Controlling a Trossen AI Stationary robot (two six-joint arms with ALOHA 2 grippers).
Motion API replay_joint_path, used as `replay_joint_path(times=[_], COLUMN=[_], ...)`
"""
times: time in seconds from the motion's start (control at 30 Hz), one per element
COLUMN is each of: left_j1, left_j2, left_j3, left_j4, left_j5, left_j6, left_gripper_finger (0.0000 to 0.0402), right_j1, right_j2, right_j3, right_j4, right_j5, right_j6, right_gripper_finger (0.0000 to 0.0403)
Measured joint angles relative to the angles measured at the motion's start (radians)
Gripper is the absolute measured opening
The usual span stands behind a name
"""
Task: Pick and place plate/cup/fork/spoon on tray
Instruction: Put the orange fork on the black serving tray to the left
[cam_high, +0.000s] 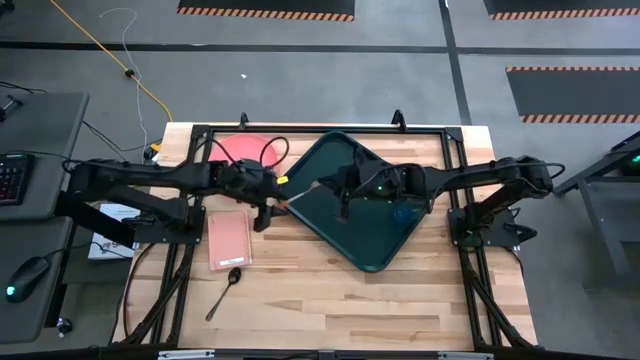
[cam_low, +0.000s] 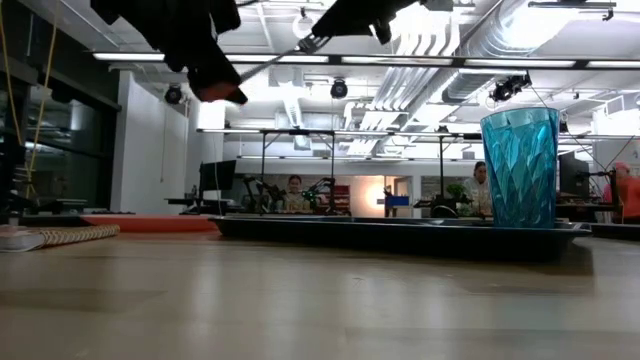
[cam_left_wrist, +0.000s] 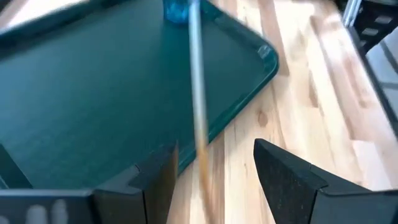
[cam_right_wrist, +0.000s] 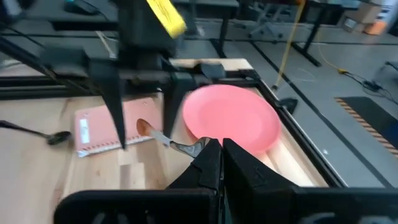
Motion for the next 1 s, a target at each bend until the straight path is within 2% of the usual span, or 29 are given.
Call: replay_joint_path(times=[0.1,0.33,0.47,0.67,0.7,0.87,1.0], left_j1=[0.002,0.003,0.003,0.004,0.003,0.003,0.006], left_j2=[0.033,0.069,0.037,0.009,0.01,0.03,0.021], left_j3=[0.0,0.0,0.0,0.0,0.0,0.002,0.003], left_j4=[0.0,0.003,-0.002,-0.01,-0.013,-0.02,-0.042], left_j5=[-0.001,0.013,0.024,0.023,0.021,0.024,0.011], left_j6=[-0.023,-0.025,-0.036,-0.043,-0.044,-0.051,-0.052], left_gripper_finger=[0.02,0.0194,0.0148,0.0023,0.0012,0.0016,0.0006], right_j1=[0.01,0.013,0.003,0.002,0.002,0.001,0.001], right_j2=[0.0,0.0,0.0,0.0,0.0,0.002,0.002], right_j3=[0.0,0.0,0.0,0.0,0.0,0.0,0.0], right_j4=[0.016,-0.021,-0.031,-0.032,-0.031,-0.015,-0.007], right_j5=[-0.045,-0.013,0.003,0.01,0.007,-0.032,-0.018], right_j6=[-0.008,-0.028,-0.029,-0.029,-0.028,-0.029,-0.026], right_gripper_finger=[0.0,0.0,0.0,0.0,0.0,0.0,0.0003])
